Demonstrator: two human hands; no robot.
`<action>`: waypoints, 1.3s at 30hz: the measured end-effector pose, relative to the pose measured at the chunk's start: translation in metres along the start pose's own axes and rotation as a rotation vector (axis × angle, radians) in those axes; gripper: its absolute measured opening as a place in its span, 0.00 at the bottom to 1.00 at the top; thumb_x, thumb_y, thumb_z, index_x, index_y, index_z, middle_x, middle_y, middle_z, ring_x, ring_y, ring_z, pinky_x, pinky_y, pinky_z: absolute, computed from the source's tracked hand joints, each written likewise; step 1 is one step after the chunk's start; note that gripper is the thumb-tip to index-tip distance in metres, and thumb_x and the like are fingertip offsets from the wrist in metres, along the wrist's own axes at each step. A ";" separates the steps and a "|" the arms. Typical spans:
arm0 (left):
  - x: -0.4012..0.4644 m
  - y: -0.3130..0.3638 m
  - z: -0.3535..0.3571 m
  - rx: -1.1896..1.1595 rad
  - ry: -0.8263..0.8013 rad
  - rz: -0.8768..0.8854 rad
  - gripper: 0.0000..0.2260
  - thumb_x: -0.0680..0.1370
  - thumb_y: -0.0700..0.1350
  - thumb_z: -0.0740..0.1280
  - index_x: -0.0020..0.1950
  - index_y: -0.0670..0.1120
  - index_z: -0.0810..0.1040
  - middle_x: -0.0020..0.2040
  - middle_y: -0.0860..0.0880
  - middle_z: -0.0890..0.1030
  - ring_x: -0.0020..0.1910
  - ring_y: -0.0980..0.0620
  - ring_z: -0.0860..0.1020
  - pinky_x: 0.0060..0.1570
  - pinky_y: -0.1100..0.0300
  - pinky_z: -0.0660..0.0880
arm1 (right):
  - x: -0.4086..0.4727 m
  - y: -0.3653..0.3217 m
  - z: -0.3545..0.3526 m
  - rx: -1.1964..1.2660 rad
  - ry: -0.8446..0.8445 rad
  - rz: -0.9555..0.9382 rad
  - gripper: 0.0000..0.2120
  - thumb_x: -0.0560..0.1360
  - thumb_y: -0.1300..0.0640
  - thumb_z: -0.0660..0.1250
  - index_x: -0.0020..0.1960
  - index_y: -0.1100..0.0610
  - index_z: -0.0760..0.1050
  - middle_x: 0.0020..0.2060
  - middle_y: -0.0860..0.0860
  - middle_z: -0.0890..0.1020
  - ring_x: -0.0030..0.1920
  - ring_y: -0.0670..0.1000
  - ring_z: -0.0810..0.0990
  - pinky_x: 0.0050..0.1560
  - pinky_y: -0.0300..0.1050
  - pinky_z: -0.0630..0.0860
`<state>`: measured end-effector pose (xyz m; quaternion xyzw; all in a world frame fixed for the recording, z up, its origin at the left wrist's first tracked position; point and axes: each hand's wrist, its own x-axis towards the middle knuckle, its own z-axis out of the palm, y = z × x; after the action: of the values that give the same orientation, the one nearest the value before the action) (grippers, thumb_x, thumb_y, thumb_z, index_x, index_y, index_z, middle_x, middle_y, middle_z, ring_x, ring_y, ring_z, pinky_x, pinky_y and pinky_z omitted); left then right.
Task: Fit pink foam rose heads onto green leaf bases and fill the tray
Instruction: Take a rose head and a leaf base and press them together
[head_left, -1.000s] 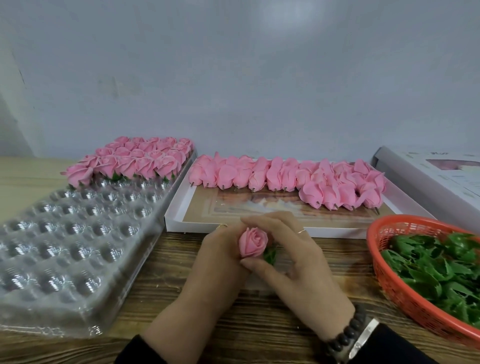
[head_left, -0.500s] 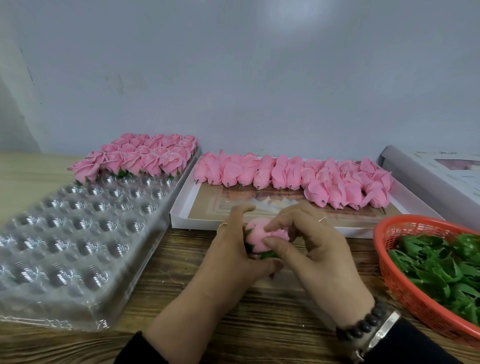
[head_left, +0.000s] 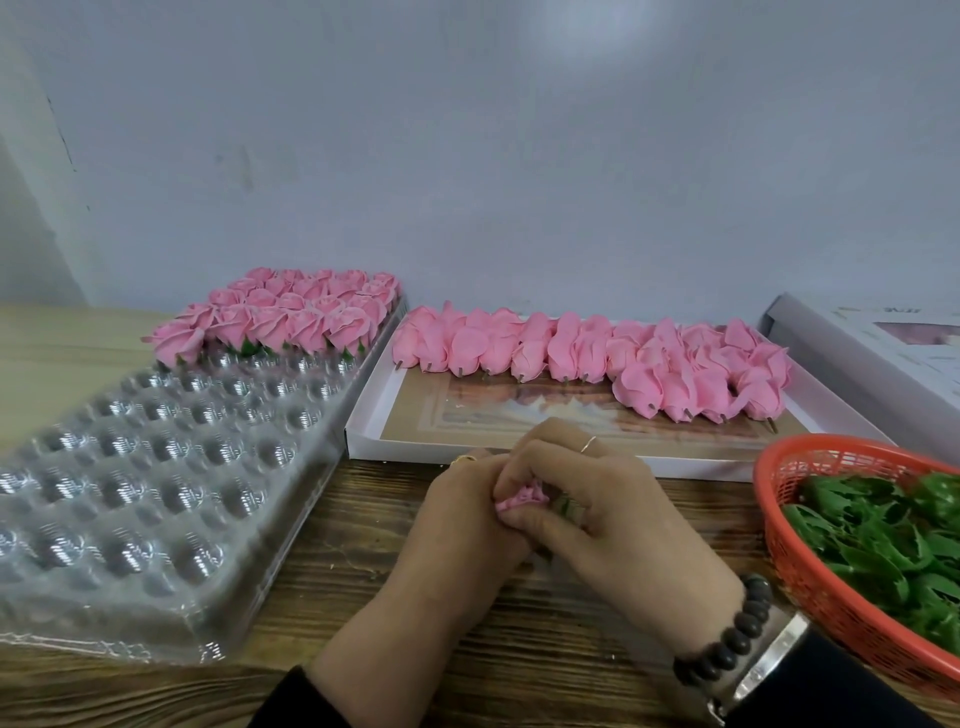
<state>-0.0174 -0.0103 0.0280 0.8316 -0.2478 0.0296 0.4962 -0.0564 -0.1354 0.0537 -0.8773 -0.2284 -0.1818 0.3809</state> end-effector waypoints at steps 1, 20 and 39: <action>0.000 0.000 -0.001 0.015 -0.003 0.003 0.19 0.69 0.37 0.72 0.30 0.61 0.74 0.38 0.52 0.81 0.40 0.58 0.78 0.37 0.71 0.71 | 0.000 0.000 0.000 0.003 -0.005 0.004 0.02 0.70 0.59 0.67 0.42 0.54 0.77 0.42 0.42 0.75 0.46 0.41 0.75 0.48 0.30 0.69; 0.003 0.006 0.012 -0.504 -0.017 0.103 0.11 0.74 0.34 0.64 0.44 0.51 0.76 0.40 0.54 0.82 0.42 0.63 0.80 0.42 0.68 0.76 | 0.014 -0.010 0.026 0.231 0.224 0.190 0.09 0.70 0.48 0.64 0.42 0.49 0.82 0.40 0.41 0.82 0.44 0.41 0.79 0.49 0.38 0.73; -0.002 0.009 0.010 -0.468 0.007 0.227 0.03 0.72 0.41 0.69 0.38 0.43 0.79 0.34 0.51 0.80 0.36 0.59 0.78 0.36 0.68 0.74 | 0.006 0.013 0.010 0.236 -0.101 0.351 0.40 0.52 0.30 0.70 0.62 0.29 0.62 0.52 0.38 0.79 0.56 0.39 0.76 0.60 0.45 0.74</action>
<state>-0.0251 -0.0216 0.0299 0.6609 -0.3380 0.0300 0.6694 -0.0429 -0.1347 0.0423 -0.8610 -0.1107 -0.0404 0.4948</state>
